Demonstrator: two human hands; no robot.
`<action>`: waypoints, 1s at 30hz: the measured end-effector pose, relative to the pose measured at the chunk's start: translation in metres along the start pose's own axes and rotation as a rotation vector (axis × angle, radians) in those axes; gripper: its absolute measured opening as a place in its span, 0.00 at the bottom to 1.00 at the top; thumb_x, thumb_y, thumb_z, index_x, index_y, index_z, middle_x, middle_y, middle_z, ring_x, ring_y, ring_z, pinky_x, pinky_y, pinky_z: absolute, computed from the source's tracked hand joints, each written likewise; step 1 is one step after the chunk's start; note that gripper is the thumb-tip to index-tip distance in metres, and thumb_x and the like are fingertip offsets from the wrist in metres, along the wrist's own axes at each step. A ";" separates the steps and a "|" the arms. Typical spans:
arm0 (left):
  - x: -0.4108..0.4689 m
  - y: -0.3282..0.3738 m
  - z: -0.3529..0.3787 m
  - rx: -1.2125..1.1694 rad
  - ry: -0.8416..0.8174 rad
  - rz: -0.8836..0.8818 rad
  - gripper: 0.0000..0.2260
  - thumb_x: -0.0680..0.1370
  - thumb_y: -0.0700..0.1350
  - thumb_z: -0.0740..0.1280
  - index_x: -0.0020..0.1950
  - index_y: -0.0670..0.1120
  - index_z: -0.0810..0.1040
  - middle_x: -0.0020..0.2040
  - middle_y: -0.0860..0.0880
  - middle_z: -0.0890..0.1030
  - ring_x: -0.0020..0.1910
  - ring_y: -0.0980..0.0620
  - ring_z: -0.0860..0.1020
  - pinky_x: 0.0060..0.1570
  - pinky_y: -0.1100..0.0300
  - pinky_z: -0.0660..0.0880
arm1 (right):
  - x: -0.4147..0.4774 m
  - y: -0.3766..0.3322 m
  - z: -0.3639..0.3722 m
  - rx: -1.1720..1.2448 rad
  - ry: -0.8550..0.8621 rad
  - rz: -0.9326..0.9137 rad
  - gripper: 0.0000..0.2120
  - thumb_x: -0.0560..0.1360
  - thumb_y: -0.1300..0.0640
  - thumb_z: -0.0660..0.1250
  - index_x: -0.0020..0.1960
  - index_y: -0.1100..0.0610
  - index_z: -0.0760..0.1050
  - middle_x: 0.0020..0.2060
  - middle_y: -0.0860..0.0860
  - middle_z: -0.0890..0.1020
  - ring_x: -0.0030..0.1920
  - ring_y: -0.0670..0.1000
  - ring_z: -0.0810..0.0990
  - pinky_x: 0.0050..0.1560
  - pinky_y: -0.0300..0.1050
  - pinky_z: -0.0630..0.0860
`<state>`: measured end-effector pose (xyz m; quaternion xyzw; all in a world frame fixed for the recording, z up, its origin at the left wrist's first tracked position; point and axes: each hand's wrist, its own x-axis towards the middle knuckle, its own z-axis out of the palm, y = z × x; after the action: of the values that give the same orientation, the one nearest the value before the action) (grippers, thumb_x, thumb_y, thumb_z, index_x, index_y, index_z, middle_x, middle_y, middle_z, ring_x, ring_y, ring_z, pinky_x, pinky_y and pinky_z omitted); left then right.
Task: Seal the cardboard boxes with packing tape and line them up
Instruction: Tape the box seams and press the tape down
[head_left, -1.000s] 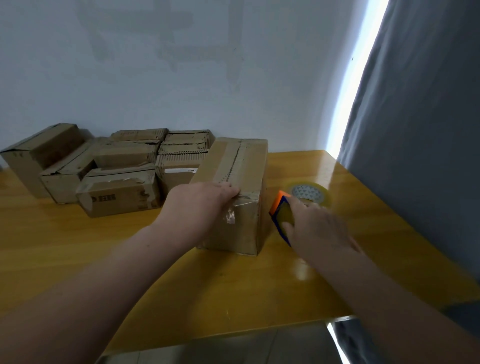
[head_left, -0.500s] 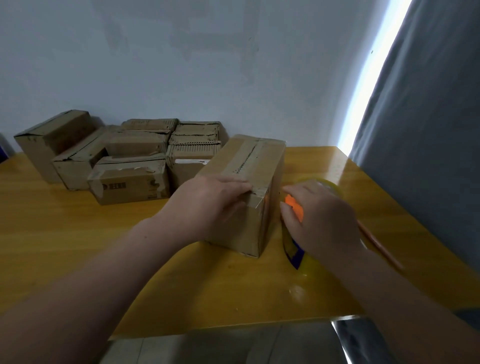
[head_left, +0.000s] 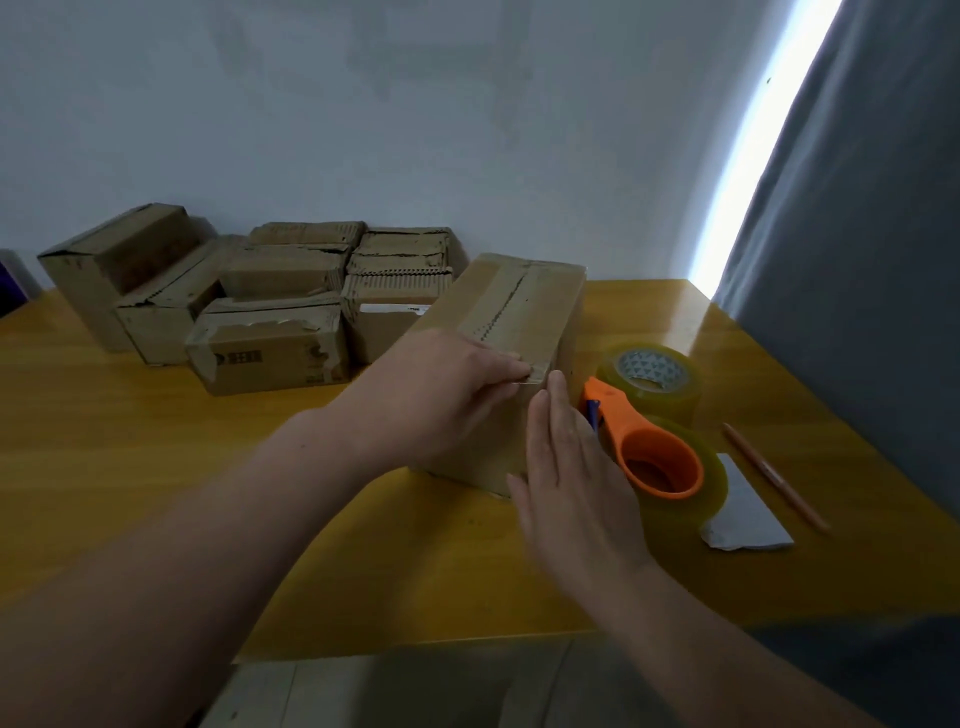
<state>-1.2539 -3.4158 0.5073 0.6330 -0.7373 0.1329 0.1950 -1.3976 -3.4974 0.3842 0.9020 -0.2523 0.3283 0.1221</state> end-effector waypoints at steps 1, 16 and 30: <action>0.000 0.000 -0.001 -0.001 -0.007 0.001 0.14 0.75 0.45 0.63 0.56 0.44 0.83 0.51 0.47 0.84 0.49 0.48 0.83 0.47 0.52 0.81 | 0.000 0.003 0.002 -0.013 0.018 -0.019 0.35 0.78 0.47 0.57 0.75 0.67 0.50 0.74 0.65 0.57 0.68 0.62 0.70 0.59 0.51 0.75; -0.002 -0.006 0.003 -0.025 0.023 -0.001 0.17 0.73 0.48 0.64 0.60 0.48 0.81 0.54 0.50 0.83 0.51 0.52 0.82 0.52 0.53 0.79 | 0.014 0.055 0.002 -0.135 0.319 -0.375 0.26 0.78 0.50 0.64 0.73 0.58 0.63 0.68 0.59 0.70 0.56 0.58 0.80 0.44 0.49 0.80; -0.002 -0.012 0.008 -0.008 0.076 0.047 0.11 0.77 0.46 0.60 0.47 0.44 0.80 0.41 0.47 0.83 0.39 0.48 0.82 0.35 0.51 0.78 | 0.032 0.055 -0.011 -0.011 0.293 -0.430 0.17 0.78 0.55 0.64 0.67 0.53 0.71 0.67 0.61 0.71 0.58 0.58 0.78 0.50 0.48 0.79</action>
<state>-1.2430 -3.4193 0.4980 0.6090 -0.7447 0.1584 0.2222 -1.4111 -3.5514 0.4163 0.8769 -0.0360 0.4208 0.2294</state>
